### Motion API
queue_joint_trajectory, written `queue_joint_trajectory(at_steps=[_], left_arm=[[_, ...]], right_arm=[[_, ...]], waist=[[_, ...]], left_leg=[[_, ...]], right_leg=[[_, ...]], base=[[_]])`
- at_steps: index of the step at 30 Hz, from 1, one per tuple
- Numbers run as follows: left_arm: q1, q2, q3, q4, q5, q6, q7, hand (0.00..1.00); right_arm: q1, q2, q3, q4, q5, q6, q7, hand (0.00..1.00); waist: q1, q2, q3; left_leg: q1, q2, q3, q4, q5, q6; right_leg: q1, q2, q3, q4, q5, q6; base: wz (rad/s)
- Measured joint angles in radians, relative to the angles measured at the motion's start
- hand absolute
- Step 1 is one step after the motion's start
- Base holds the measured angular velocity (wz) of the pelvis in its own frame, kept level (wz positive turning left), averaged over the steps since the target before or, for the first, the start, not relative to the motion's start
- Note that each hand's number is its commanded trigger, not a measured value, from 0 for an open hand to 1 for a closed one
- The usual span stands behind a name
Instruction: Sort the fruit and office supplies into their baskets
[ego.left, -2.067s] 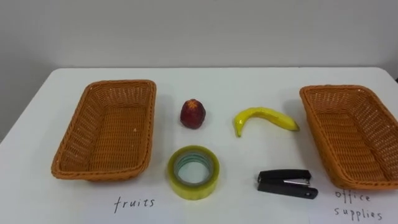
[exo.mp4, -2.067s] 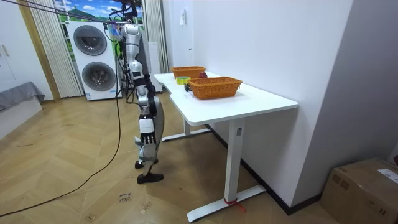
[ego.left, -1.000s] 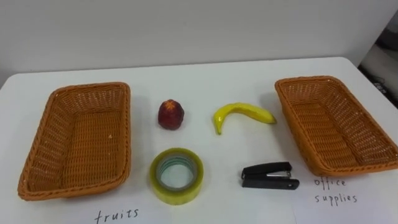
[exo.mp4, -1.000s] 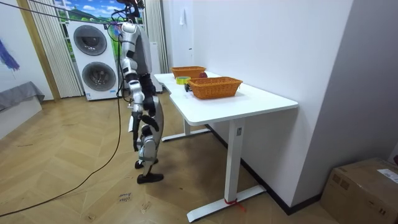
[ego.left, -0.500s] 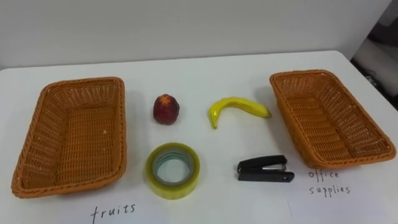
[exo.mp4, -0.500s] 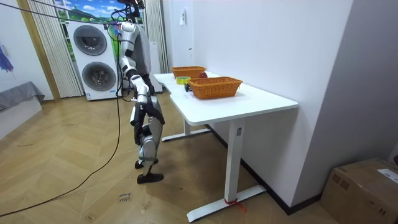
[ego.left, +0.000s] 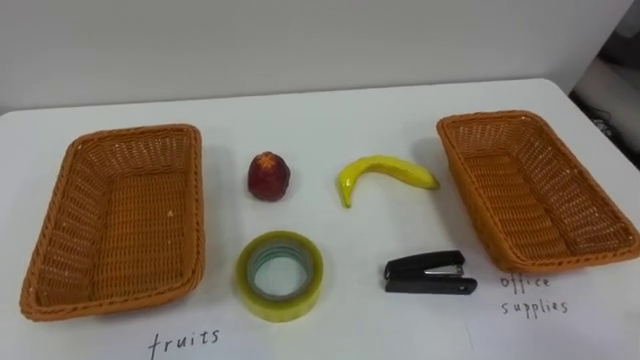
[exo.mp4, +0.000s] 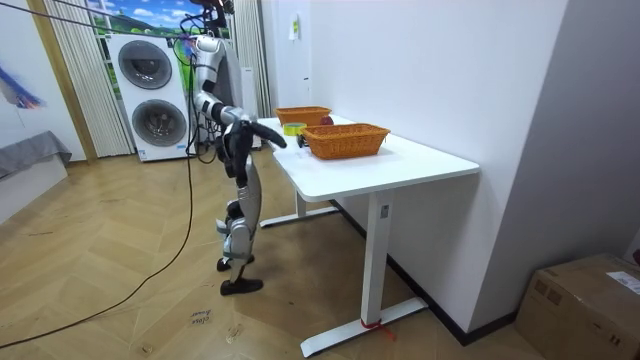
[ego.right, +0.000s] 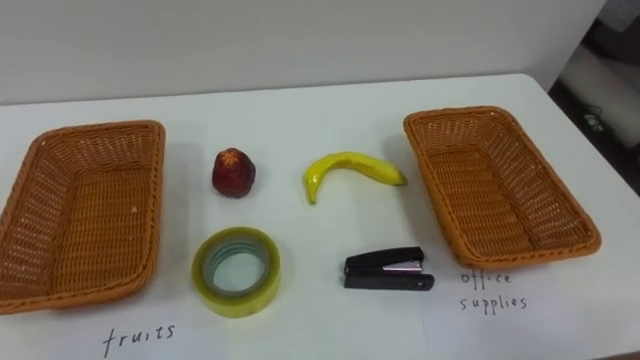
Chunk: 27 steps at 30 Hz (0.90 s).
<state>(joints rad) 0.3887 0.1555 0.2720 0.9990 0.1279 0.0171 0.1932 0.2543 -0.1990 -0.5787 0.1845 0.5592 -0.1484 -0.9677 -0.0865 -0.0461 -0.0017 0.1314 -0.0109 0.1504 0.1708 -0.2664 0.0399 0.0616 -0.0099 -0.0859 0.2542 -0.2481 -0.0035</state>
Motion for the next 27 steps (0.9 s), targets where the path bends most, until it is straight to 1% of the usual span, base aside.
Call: queue_joint_trajectory(at_steps=[1, 3, 4, 6, 10, 14, 16, 19, 21, 24, 27], left_arm=[[0.0, 0.001, 0.0, 0.008, -0.003, -0.003, 0.002, 0.0], [0.001, 0.001, 0.0, 0.014, -0.002, -0.003, 0.002, 0.0], [0.0, 0.001, 0.0, 0.02, -0.003, -0.004, 0.002, 0.0], [-0.005, 0.003, -0.001, 0.046, -0.003, -0.006, 0.002, 0.0], [-0.006, 0.004, -0.003, 0.056, -0.002, -0.006, 0.0, 0.0], [-0.015, 0.007, -0.01, 0.057, -0.002, -0.006, -0.003, 0.0], [-0.032, 0.009, -0.011, 0.076, 0.0, -0.006, -0.007, 0.0], [-0.035, 0.011, -0.015, 0.082, 0.001, -0.011, -0.007, 0.0], [-0.036, 0.011, -0.021, 0.085, 0.003, -0.011, -0.007, 0.0], [-0.041, 0.014, -0.021, 0.097, 0.006, -0.012, -0.006, 0.0], [-0.041, 0.013, -0.02, 0.098, 0.043, -0.012, -0.009, 0.0]], right_arm=[[0.0, -0.002, 0.003, -0.021, -0.021, -0.01, -0.015, 0.0], [0.0, -0.005, 0.007, -0.063, -0.03, -0.014, -0.037, 0.0], [-0.003, -0.006, 0.008, -0.09, -0.058, -0.014, -0.049, 0.0], [-0.02, -0.013, 0.008, -0.116, -0.101, -0.015, -0.058, 0.0], [-0.019, -0.018, 0.01, -0.21, -0.22, -0.017, -0.057, 0.0], [-0.021, -0.025, 0.015, -0.285, -0.271, -0.019, -0.052, 0.0], [-0.02, -0.026, 0.016, -0.315, -0.298, -0.025, -0.034, 0.0], [-0.02, -0.03, 0.036, -0.331, -0.33, -0.024, -0.013, 0.0], [-0.021, -0.029, 0.052, -0.382, -0.348, -0.024, -0.002, 0.0], [-0.049, -0.042, 0.057, -0.421, -0.426, -0.025, 0.036, 0.0], [-0.05, -0.044, 0.06, -0.471, -0.514, -0.025, 0.066, 0.0]], waist=[[0.005, -0.001, -0.0002], [0.009, -0.003, -0.0008], [0.012, -0.01, -0.004], [0.01, -0.009, -0.0034], [0.011, -0.017, -0.0022], [0.015, -0.022, -0.0028], [0.021, -0.022, -0.0018], [0.029, -0.027, -0.0011], [0.032, -0.026, -0.0002], [0.033, -0.021, 0.0029], [0.05, -0.022, 0.0037]], left_leg=[[-0.001, 0.0, 0.0, -0.002, 0.0, 0.0], [-0.008, 0.0, -0.002, -0.001, 0.0, 0.0], [-0.012, -0.001, -0.002, 0.004, 0.001, 0.0], [-0.016, -0.001, 0.001, 0.011, 0.001, 0.0], [-0.025, -0.001, -0.002, 0.017, 0.001, 0.0], [-0.032, 0.0, -0.003, 0.019, 0.002, 0.0], [-0.032, 0.0, -0.003, 0.02, 0.002, 0.0], [-0.033, 0.0, -0.006, 0.02, 0.002, 0.0], [-0.033, 0.0, -0.006, 0.02, 0.002, 0.0], [-0.033, 0.0, -0.014, 0.027, 0.001, 0.0], [-0.034, 0.001, -0.015, 0.029, 0.001, 0.0]], right_leg=[[-0.004, 0.0, 0.002, -0.002, 0.0, 0.0], [-0.009, 0.001, 0.001, -0.004, 0.0, 0.0], [-0.011, 0.0, 0.0, -0.004, 0.0, 0.0], [-0.01, 0.0, -0.001, -0.004, 0.002, 0.001], [-0.011, -0.002, -0.01, -0.01, 0.003, 0.001], [-0.01, -0.001, -0.012, -0.012, 0.003, 0.0], [-0.009, -0.001, -0.011, -0.012, 0.003, 0.0], [-0.009, -0.001, -0.011, -0.012, 0.003, 0.0], [-0.01, -0.002, -0.012, -0.011, 0.004, 0.0], [-0.007, -0.004, -0.025, -0.014, 0.005, 0.0], [-0.008, -0.004, -0.03, -0.012, 0.006, -0.001]], base=[[-0.06], [0.0], [0.03], [0.0], [0.06], [0.01], [0.0], [0.0], [0.0], [0.1], [0.06]])
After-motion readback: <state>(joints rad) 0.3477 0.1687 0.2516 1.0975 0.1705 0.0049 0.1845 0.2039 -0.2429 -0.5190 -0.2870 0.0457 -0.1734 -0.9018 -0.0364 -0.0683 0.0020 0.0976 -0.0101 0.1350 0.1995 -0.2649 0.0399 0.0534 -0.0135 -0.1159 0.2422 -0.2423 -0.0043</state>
